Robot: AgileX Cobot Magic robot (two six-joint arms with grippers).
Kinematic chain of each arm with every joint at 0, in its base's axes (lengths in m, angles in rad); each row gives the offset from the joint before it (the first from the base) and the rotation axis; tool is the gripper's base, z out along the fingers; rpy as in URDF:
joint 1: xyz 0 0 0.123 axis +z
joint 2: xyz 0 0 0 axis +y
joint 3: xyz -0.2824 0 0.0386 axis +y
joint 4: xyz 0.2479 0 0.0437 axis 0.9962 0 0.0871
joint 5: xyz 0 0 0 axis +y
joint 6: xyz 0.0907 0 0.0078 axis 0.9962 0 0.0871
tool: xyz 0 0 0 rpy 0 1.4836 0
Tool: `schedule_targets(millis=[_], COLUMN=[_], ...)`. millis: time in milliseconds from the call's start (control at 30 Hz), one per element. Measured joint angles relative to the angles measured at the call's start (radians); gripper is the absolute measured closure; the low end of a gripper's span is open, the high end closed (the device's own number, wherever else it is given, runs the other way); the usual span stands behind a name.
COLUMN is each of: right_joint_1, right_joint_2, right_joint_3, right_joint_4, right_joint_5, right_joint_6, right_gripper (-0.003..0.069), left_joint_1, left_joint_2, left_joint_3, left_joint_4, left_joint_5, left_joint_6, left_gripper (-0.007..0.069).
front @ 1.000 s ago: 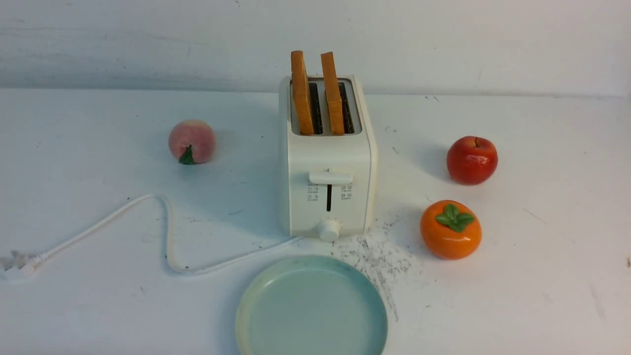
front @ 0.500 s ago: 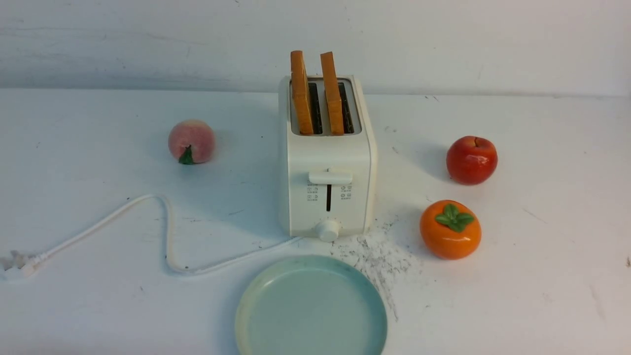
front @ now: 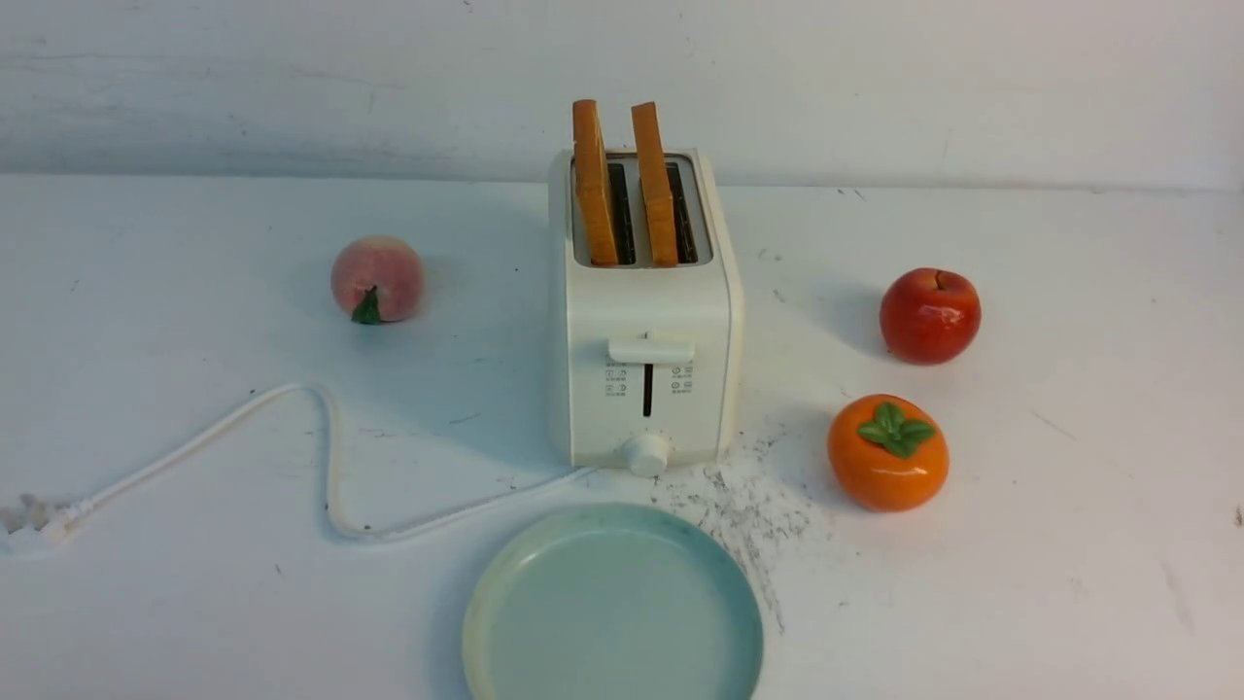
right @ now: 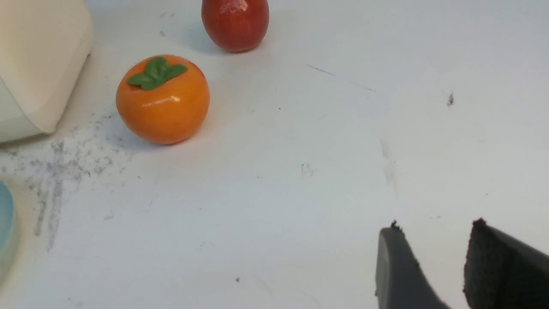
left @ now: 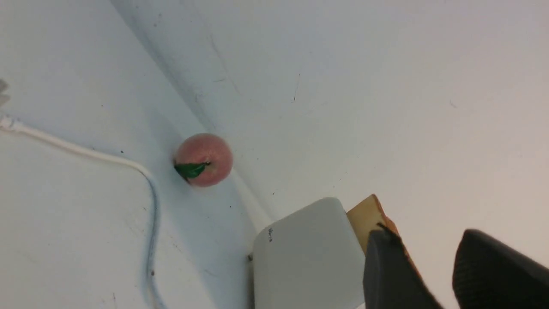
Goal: Take toasted bread from bread machine on white table place on plate.
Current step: 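Reach for a toast slice standing in the toaster with the left gripper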
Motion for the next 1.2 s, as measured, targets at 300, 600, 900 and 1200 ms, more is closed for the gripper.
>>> schedule_targets(millis=[300,600,900,1200], right_joint_1=[0.0,0.0,0.015,0.027], right_joint_2=[0.0,0.0,0.035,0.516], right_joint_3=[0.009,0.009,-0.264,-0.66], right_joint_4=[0.474,0.604,0.536,0.455], right_joint_5=[-0.242,-0.321,-0.106,0.537], right_joint_6=[0.202,0.219,0.114,-0.233], right_gripper=[0.0419,0.0419,0.0483,0.0675], left_joint_1=[0.0,0.0,0.0,-0.15], left_joint_2=[0.0,0.296,0.788,1.151], left_joint_3=[-0.197,-0.685,-0.937,-1.056], left_joint_4=[0.02,0.192,0.154,0.08], left_joint_5=[0.0,0.575,1.047,0.991], left_joint_6=[-0.106,0.12,0.385,0.485], left_gripper=[0.0638,0.0638,0.0638,0.0638])
